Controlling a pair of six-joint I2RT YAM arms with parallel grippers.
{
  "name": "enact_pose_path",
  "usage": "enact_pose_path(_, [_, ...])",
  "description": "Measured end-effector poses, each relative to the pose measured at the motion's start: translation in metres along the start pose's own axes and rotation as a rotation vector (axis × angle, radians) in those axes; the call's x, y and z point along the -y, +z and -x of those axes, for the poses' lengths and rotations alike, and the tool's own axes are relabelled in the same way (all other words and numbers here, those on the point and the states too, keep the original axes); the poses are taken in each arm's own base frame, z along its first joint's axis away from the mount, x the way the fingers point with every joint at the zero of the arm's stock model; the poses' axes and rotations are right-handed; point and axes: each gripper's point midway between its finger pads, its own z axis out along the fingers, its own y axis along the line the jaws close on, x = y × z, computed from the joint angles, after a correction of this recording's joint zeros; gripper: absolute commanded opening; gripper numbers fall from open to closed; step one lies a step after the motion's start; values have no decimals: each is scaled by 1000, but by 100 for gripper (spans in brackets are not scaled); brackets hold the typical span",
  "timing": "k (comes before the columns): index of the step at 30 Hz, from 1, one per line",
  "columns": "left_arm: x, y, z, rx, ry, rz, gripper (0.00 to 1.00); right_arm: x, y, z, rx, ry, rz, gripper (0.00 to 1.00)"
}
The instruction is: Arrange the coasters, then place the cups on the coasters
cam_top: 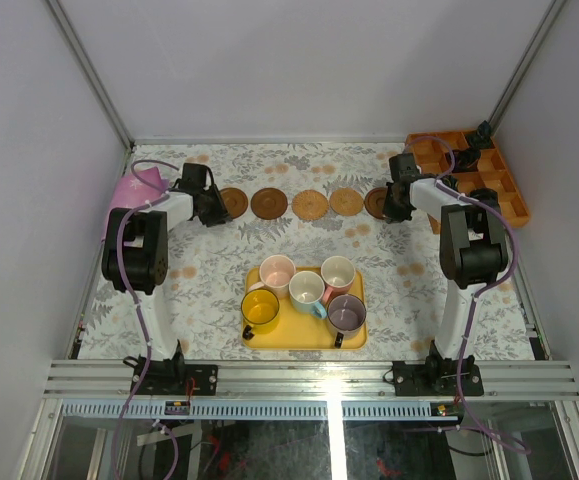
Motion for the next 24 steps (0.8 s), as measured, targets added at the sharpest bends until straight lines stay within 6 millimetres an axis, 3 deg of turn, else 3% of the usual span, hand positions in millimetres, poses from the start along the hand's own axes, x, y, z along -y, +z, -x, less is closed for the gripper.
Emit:
enact_pose_path(7, [0,-2,-2,-5,0,-8,28,0,-1,0,2,-7,0,0])
enact_pose_path(11, [1,-12,-15,-36,-5,-24,31,5,-5,-8,-10,-16,-12,0])
enact_pose_path(15, [11,-34,-16,-36,1,-67,36,13,-19,-16,-27,-30,-31,0])
enact_pose_path(18, [27,-61,-1,20,23,-113,42,14,-41,-5,27,-37,-24,0])
enact_pose_path(20, [39,-83,11,77,43,-144,47,14,-66,10,109,-41,-9,0])
enact_pose_path(21, [45,-94,18,107,54,-161,53,13,-81,20,169,-43,7,4])
enact_pose_path(23, [57,-119,33,175,80,-193,61,11,-124,41,314,-40,47,35])
enact_pose_path(24, [62,-129,39,207,93,-204,64,10,-142,51,377,-35,65,44])
